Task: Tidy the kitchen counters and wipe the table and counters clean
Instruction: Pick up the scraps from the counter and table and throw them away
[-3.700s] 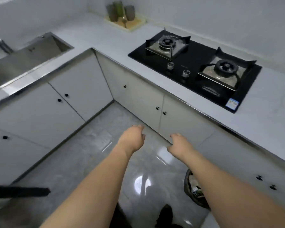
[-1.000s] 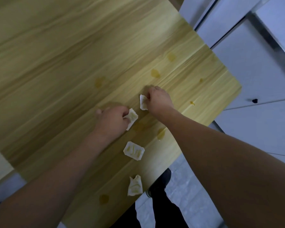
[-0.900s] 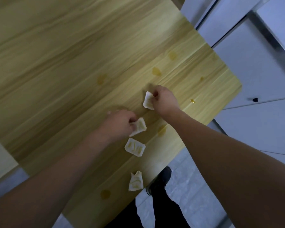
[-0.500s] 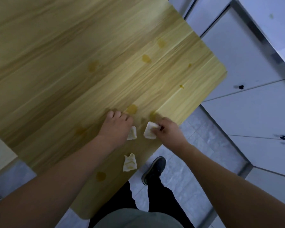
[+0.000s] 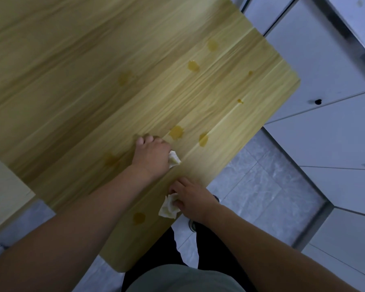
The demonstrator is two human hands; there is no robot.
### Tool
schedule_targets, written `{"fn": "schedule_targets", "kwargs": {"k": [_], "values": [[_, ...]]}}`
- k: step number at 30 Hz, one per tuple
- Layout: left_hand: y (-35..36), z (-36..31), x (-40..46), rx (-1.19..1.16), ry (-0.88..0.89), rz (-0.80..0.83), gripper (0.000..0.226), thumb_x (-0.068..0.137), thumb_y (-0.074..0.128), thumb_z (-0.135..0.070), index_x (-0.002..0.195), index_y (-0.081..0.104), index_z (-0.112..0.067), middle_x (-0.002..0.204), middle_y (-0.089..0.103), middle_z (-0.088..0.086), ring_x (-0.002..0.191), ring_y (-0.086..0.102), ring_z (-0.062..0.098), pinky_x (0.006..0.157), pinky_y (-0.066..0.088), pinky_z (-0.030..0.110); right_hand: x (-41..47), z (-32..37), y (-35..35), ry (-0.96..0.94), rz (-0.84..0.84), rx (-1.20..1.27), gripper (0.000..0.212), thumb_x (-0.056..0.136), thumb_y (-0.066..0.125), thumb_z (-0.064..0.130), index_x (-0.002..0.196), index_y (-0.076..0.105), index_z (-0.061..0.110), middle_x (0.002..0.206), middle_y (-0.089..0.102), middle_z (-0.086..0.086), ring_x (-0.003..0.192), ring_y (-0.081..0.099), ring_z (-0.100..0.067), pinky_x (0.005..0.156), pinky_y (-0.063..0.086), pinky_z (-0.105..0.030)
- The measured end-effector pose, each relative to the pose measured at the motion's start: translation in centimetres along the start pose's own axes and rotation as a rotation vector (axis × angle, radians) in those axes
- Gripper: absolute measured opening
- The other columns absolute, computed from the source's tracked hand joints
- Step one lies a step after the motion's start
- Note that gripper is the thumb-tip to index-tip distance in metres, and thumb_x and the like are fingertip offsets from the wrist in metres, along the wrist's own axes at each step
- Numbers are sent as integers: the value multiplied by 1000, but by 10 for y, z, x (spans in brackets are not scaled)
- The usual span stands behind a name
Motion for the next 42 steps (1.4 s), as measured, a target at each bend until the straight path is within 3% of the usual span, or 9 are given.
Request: {"fn": "schedule_targets", "kwargs": {"k": [4, 9, 14, 18, 21, 26, 31, 35, 42], "values": [[1, -1, 2, 11, 12, -2, 19, 88, 49, -29, 104, 57, -21, 118, 53, 2, 116, 41, 27, 96, 26, 40, 6, 1, 2, -18, 46, -45, 31, 91, 54, 16, 121, 59, 13, 122, 51, -6, 113, 48, -28, 86, 42, -36], [0, -3, 3, 30, 22, 20, 16, 88, 51, -34, 99, 56, -22, 117, 54, 1, 116, 42, 26, 97, 26, 40, 3, 1, 0, -1, 16, -21, 29, 91, 53, 13, 118, 62, 8, 121, 53, -8, 109, 51, -27, 78, 33, -26], [-5, -23, 5, 20, 39, -15, 5, 88, 53, -25, 92, 54, -25, 113, 59, 0, 114, 41, 25, 91, 26, 38, -12, -12, -22, 154, -53, 151, 30, 92, 51, 12, 121, 60, 11, 121, 57, -7, 109, 53, -24, 80, 37, -24], [-14, -52, 3, -34, 83, -11, 8, 85, 52, -20, 87, 47, -25, 112, 62, 1, 114, 43, 25, 92, 27, 35, -42, -36, -48, 320, -141, 193, 12, 90, 53, 17, 98, 61, 14, 97, 64, -8, 88, 59, -27, 67, 42, -30], [-16, -85, 1, 1, 124, -35, 7, 85, 53, -21, 90, 48, -23, 114, 62, 2, 114, 46, 25, 93, 29, 34, -75, -53, -63, 425, -256, 251, 6, 89, 54, 20, 83, 53, 19, 86, 59, -2, 80, 54, -21, 61, 35, -28], [-30, -185, -6, 82, 300, -81, 20, 86, 52, -22, 105, 57, -20, 115, 61, 4, 114, 48, 28, 94, 32, 34, -162, -86, -68, 616, -428, 386, 10, 88, 54, 21, 96, 57, 16, 88, 58, 1, 81, 56, -20, 64, 41, -29], [-40, -301, -26, 204, 514, -126, 17, 85, 52, -19, 101, 57, -22, 111, 62, 6, 110, 49, 29, 87, 32, 33, -262, -122, -64, 779, -643, 484, 33, 89, 51, 12, 122, 57, 13, 111, 63, -9, 100, 60, -27, 76, 44, -27], [-36, -393, -58, 261, 691, -146, 8, 85, 51, -17, 91, 51, -21, 110, 62, 8, 108, 49, 30, 82, 32, 32, -342, -147, -50, 890, -801, 529, 22, 88, 53, 11, 105, 66, 7, 105, 65, -14, 99, 59, -29, 78, 41, -30], [-8, -538, -115, 286, 928, -105, 26, 81, 50, -12, 103, 61, -18, 109, 64, 7, 104, 56, 31, 75, 35, 30, -479, -172, -7, 1105, -1045, 582, 11, 86, 54, 12, 82, 62, 6, 92, 60, -10, 92, 55, -27, 70, 35, -26]]}}
Point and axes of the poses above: each hand's wrist, its own x-axis towards the middle knuckle, its own y-axis out of the palm, z = x × y, the point moved 1 cm from there along x, towards the middle knuckle
